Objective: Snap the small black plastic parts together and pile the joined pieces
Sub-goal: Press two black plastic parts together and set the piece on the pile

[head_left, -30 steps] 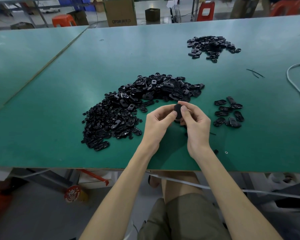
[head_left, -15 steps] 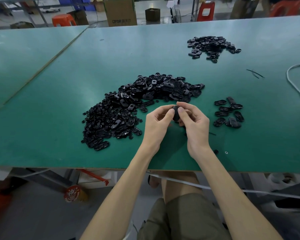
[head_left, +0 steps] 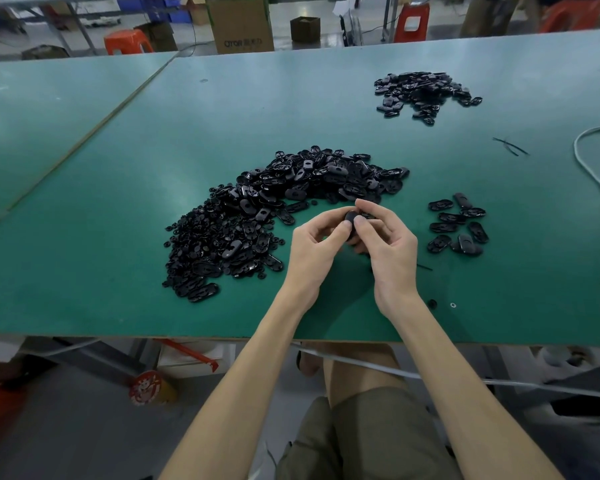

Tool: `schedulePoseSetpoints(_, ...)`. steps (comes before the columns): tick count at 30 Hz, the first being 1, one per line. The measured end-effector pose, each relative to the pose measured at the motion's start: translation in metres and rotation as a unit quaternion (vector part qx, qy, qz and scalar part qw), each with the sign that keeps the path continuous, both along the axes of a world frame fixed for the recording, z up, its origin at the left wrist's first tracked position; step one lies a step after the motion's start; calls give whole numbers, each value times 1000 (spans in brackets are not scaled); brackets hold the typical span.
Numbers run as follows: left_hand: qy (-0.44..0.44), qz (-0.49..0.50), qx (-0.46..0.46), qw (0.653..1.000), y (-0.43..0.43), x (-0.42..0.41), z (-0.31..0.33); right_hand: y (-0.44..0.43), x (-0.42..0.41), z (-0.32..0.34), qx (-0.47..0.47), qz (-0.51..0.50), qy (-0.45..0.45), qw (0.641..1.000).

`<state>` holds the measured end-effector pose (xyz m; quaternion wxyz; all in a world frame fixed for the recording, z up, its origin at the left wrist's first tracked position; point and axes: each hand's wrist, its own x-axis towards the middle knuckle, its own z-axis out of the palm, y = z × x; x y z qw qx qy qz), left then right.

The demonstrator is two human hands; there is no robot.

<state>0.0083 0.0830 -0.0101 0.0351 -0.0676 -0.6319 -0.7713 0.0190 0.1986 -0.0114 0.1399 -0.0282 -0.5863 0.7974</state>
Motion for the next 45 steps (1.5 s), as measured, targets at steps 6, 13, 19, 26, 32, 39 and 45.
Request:
schedulePoseSetpoints(6, 11, -11, -9, 1000, 0, -2, -1, 1, -2, -2, 4, -10, -7, 1000)
schedulePoseSetpoints(13, 18, -23, -17, 999, 0, -1, -1, 1, -2, -4, 10, -17, -4, 1000)
schedulePoseSetpoints(19, 2, 22, 10, 1000, -2, 0, -1, 1, -1, -3, 10, -19, -9, 1000)
schedulePoseSetpoints(26, -13, 30, 27, 999, -3, -1, -2, 1, -2, -4, 28, -34, -17, 999)
schedulePoseSetpoints(32, -22, 45, 25, 998, -2, -2, -4, 1, -2, -4, 15, -35, -20, 999)
schedulePoseSetpoints(39, 1, 10, 5, 1000, -2, -2, -4, 2, -3, -4, 13, -36, -29, 999)
schedulePoseSetpoints(45, 20, 23, -10, 999, -1, -1, -6, 2, -2, -4, 8, -39, -23, 999)
